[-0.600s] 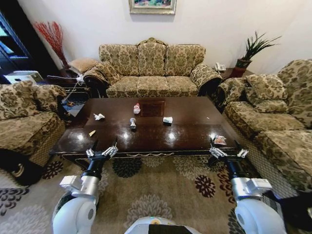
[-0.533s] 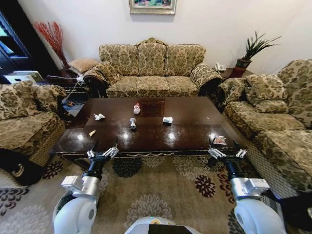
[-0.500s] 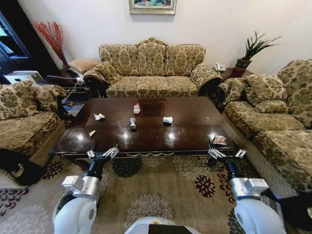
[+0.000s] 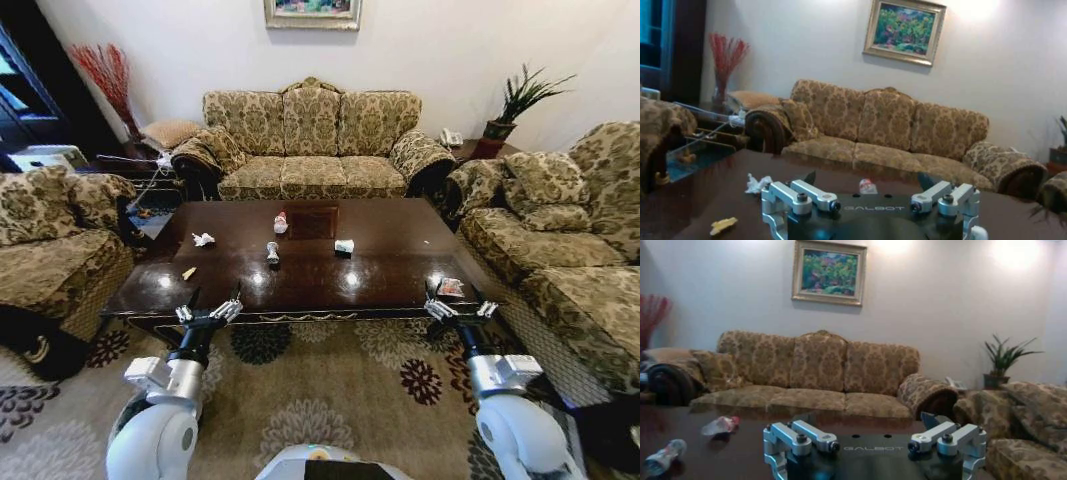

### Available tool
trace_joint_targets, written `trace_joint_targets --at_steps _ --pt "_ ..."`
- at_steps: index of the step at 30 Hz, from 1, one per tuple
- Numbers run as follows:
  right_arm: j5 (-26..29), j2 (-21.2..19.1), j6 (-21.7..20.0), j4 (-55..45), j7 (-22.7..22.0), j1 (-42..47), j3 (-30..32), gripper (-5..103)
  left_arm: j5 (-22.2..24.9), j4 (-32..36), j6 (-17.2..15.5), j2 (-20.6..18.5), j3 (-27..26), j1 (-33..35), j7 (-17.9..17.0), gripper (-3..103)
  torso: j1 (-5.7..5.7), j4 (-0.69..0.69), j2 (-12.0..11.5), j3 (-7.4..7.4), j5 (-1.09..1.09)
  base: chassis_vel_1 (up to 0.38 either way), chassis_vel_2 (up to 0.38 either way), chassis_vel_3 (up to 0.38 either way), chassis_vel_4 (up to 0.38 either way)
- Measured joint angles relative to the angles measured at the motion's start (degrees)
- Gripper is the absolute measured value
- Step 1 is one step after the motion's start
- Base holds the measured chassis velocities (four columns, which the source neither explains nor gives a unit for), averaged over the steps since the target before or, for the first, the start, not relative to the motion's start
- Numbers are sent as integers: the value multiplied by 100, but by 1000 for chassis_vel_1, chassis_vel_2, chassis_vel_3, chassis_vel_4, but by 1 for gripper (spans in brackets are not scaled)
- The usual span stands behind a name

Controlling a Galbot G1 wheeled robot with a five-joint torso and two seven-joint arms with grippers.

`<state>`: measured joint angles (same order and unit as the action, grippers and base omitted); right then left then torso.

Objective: Move to the front of the table and place the trash on the table into the trash bin.

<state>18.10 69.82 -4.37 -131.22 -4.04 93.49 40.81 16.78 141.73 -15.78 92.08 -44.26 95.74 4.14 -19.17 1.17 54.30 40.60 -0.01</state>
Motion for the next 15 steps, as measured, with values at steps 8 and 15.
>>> trace_joint_targets --at_steps 8,15 --pt "367 83 237 -31 56 11 -107 100 -90 -266 -71 -3 -30 -83 -149 100 -1 0 0 0 1 0 0 0 0" --pt "573 73 182 -296 81 57 -124 100 9 -35 -118 8 79 60 -3 100 0 0 0 0 2 16 -18 -14 16"
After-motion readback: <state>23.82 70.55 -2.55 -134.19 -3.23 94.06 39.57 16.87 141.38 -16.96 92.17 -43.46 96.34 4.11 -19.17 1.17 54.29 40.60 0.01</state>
